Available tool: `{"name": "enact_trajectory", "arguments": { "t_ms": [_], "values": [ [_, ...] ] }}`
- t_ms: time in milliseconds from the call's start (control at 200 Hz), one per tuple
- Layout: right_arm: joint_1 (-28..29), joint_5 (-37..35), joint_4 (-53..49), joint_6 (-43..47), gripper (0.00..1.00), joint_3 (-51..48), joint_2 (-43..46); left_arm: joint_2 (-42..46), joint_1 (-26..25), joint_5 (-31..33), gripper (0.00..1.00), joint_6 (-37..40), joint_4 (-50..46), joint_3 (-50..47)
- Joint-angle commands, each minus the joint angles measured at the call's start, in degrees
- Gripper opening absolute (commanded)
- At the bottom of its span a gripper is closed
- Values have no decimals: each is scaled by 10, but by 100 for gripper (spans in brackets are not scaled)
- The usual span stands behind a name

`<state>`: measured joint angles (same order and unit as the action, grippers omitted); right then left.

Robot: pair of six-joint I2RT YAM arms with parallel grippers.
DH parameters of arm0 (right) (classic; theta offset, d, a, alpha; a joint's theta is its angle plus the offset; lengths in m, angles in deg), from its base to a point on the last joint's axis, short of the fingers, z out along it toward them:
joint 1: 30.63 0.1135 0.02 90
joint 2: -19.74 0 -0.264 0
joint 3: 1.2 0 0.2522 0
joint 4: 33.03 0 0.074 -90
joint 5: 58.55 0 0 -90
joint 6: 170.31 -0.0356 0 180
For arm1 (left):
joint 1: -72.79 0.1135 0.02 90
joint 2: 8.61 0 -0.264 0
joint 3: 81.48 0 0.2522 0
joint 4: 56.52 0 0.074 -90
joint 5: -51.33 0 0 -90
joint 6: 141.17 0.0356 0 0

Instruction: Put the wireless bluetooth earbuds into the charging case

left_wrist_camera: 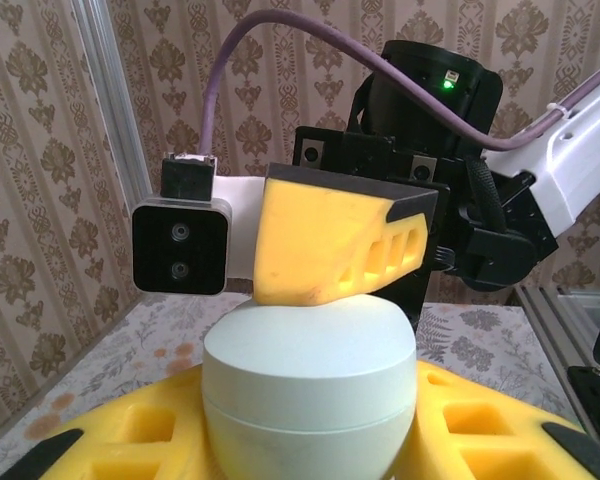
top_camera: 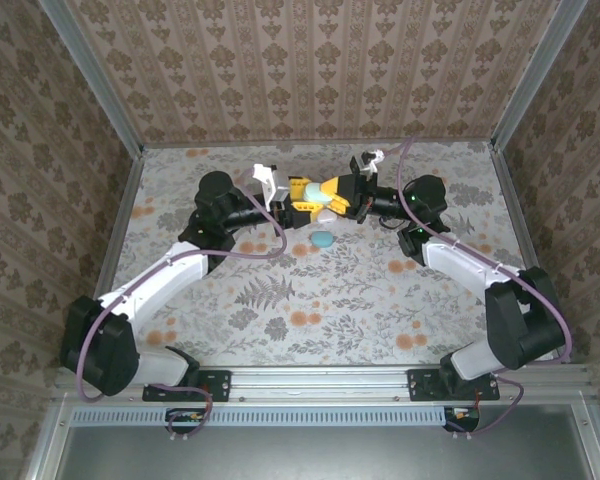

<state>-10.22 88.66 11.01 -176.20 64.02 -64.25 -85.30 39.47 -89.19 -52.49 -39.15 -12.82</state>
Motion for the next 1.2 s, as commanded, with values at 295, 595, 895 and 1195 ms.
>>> {"name": "enact_trajectory", "arguments": {
  "t_ms": [295,595,895,1195],
  "values": [
    [2,-173,-630,524,65,117,164,-9,-5,17,27,-65,63,-22],
    [46,-264,-752,725,65,145,177,-14,-5,20,27,-102,99,-40],
    [59,-271,-744,729,64,163,153,-16,-6,10,27,-124,147,-59],
    [52,-258,-718,693,64,168,153,-16,-6,-19,27,-109,142,-62]
  ]
}}
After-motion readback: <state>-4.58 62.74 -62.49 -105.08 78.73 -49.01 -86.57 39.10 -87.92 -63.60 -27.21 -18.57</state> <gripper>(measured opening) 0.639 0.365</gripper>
